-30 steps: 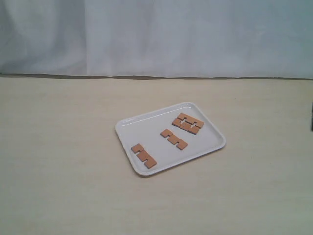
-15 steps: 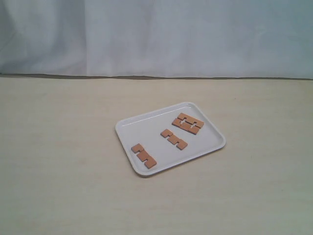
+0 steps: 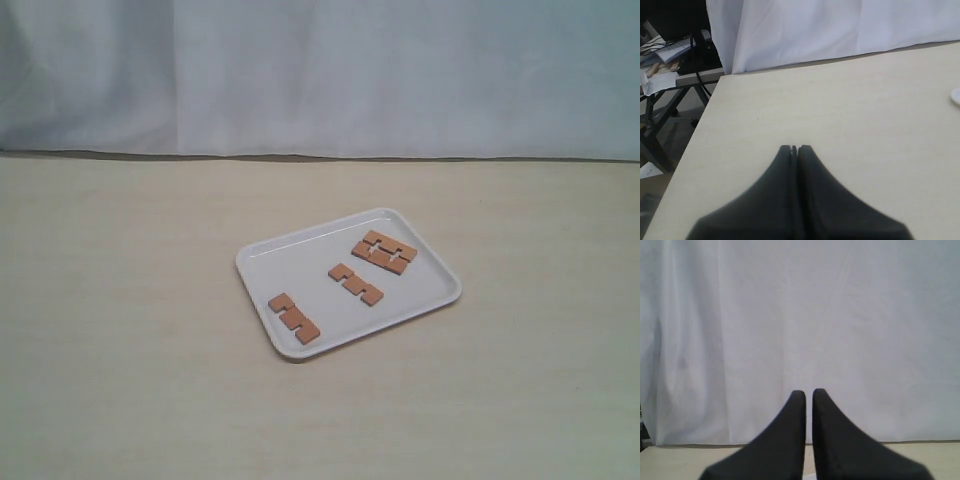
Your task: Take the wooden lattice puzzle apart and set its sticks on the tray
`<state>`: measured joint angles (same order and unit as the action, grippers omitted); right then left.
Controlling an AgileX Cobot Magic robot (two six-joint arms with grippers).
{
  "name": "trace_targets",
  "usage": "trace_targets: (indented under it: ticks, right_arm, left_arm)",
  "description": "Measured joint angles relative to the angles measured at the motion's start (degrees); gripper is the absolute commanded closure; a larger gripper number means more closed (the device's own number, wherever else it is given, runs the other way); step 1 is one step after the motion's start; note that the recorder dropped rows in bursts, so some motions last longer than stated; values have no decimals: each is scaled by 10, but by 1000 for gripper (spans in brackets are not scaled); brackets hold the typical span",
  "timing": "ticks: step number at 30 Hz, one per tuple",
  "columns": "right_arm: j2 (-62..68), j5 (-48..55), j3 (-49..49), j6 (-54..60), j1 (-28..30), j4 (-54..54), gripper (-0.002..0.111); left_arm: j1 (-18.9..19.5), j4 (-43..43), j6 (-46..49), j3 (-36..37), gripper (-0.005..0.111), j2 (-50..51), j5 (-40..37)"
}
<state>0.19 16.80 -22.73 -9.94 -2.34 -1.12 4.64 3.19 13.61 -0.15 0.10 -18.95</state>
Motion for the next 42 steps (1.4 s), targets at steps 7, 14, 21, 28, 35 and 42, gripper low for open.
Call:
trace_targets:
  ticks: [7, 14, 21, 28, 35, 42]
  right_arm:
    - [0, -14, 29, 0, 0, 11, 104]
    - [1, -106, 174, 0, 0, 15, 104]
    - [1, -101, 226, 0, 0, -5, 104]
    - [1, -103, 226, 0, 0, -105, 104]
    - [1, -103, 226, 0, 0, -103, 104]
    - [1, -65, 226, 0, 0, -99, 104]
  left_arm:
    - [0, 0, 0, 0, 107, 0, 0]
    - [0, 0, 0, 0, 107, 0, 0]
    - [0, -3, 0, 0, 107, 0, 0]
    - [0, -9, 0, 0, 107, 0, 0]
    - [0, -10, 0, 0, 107, 0, 0]
    - [0, -10, 0, 0, 107, 0, 0]
